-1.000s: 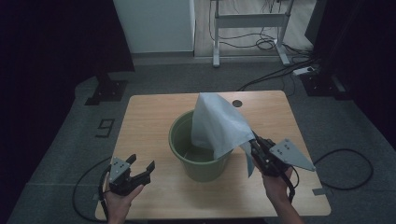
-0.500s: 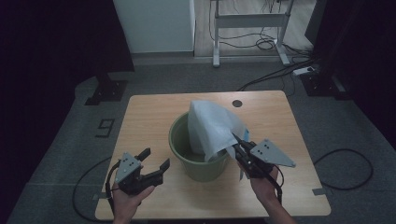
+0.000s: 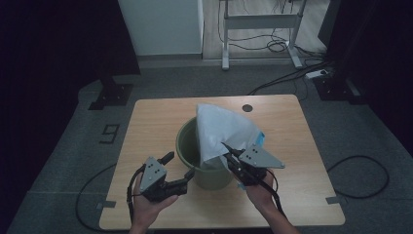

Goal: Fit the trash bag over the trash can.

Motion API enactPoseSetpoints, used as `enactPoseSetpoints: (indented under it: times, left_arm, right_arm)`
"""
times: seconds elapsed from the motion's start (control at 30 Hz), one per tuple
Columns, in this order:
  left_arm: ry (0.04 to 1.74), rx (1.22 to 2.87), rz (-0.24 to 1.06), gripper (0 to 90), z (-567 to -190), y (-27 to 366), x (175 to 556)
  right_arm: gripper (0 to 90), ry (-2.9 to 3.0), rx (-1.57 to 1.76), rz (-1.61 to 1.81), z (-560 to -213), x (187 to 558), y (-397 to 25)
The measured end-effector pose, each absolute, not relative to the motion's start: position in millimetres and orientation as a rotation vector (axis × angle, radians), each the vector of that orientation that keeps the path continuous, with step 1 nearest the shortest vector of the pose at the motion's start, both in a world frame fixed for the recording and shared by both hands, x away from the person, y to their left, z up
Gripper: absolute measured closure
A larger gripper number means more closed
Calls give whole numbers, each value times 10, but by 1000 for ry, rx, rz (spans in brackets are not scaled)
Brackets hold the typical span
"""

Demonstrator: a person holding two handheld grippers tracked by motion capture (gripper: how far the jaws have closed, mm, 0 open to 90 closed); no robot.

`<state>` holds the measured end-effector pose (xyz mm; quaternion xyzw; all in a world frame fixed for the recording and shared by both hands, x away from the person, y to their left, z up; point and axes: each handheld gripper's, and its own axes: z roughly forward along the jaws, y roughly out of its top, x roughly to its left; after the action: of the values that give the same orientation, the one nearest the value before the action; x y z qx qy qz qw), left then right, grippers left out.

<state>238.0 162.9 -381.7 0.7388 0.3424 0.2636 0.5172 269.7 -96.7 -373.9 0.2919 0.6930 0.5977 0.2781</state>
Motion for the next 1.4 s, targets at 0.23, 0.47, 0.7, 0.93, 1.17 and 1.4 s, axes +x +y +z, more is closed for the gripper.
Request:
enactPoseSetpoints:
  times: [0.23, 0.47, 0.7, 0.93, 1.17, 1.4]
  left_arm:
    - [807, 1783, 639, 341, -3851, 1511, 2440]
    - [789, 1790, 647, 356, -3879, 1398, 2471]
    - [793, 1761, 702, 364, -3909, 1293, 2421]
    - [835, 1717, 659, 507, -3873, 1154, 2451]
    - [830, 1701, 596, 765, -3878, 1147, 2472]
    - [852, 1673, 588, 862, -3870, 1235, 2479]
  right_arm:
    - [875, 1880, 772, 1625, -3739, 2705, -918]
    - [875, 1872, 787, 1649, -3723, 2710, -955]
    - [861, 1851, 811, 1675, -3678, 2742, -1002]
    - [865, 1862, 804, 1681, -3667, 2743, -972]
    - [658, 1856, 814, 1677, -3721, 2703, -994]
    - [332, 1805, 878, 1672, -3867, 2419, -1096]
